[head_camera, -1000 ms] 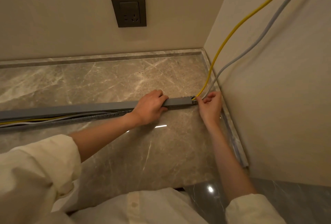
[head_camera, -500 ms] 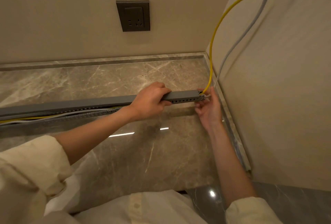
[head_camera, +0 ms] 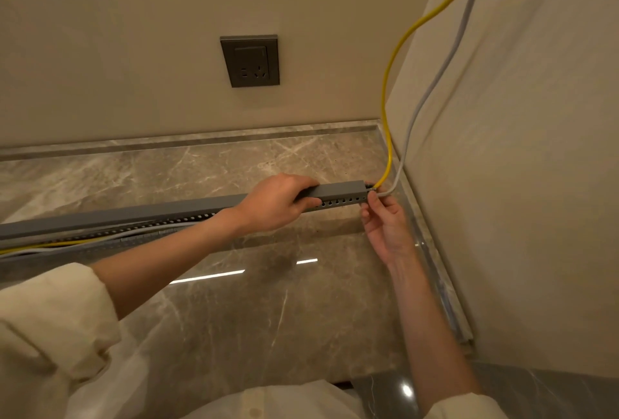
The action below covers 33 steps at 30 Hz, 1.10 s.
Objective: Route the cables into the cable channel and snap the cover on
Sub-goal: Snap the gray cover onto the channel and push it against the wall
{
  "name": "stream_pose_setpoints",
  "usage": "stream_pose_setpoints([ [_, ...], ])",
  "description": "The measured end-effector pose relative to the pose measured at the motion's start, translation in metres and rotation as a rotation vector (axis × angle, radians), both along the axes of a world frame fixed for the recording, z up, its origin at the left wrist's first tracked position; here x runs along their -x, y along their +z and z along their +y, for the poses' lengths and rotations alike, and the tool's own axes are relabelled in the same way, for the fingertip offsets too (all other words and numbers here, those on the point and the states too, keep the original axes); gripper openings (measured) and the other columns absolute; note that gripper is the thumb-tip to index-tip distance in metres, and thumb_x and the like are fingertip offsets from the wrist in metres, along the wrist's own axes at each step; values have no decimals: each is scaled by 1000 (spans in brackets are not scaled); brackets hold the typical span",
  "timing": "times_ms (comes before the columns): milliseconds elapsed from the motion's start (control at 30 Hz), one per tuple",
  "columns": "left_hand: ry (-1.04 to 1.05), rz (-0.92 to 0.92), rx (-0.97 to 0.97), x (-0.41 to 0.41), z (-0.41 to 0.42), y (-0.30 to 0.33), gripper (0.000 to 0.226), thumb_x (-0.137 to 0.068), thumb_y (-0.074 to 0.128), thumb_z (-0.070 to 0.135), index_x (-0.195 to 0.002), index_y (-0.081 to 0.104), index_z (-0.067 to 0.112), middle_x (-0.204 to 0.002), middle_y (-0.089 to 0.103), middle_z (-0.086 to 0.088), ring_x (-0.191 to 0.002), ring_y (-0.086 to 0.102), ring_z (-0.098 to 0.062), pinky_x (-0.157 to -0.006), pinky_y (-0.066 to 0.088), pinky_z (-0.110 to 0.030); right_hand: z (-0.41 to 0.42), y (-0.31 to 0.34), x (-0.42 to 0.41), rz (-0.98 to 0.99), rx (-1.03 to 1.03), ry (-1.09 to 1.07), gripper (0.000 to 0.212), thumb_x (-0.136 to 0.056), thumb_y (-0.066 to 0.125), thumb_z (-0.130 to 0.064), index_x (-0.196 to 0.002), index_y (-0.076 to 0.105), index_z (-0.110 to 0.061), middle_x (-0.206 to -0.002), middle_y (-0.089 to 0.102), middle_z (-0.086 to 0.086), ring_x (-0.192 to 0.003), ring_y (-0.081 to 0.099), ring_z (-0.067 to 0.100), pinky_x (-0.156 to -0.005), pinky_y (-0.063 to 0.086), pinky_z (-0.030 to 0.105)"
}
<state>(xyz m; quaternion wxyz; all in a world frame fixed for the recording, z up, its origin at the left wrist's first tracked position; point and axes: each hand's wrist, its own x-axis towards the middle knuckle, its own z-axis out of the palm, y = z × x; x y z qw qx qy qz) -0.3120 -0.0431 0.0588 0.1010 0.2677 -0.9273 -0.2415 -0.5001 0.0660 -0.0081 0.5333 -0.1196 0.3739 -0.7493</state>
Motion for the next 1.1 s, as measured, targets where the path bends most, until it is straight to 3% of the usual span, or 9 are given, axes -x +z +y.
stream_pose_setpoints([
  [433, -19, -117, -1, 19, -5, 12, 28, -98, 41, 28, -91, 60, 9, -79, 65, -9, -68, 54, -24, -63, 44, -39, -4, 8, -4, -40, -15, -34, 17, -75, 64, -5, -84, 76, -14, -71, 71, -2, -59, 64, 4, -55, 55, 13],
  [733, -42, -172, -32, 29, -3, 10, 35, -100, 33, 29, -82, 56, 10, -70, 58, -7, -62, 51, -22, -59, 39, -34, -4, 8, -5, 4, -26, -64, 12, -73, 66, -4, -81, 73, -9, -73, 72, 0, -63, 66, 5, -55, 55, 14],
  [1100, -104, -219, 49, 13, -9, 11, 32, -97, 39, 41, -109, 52, 15, -87, 61, -4, -75, 55, -22, -67, 47, -40, -11, 14, -6, 91, -70, -119, 6, -76, 67, -4, -80, 67, -7, -70, 69, -2, -63, 64, 5, -57, 55, 15],
])
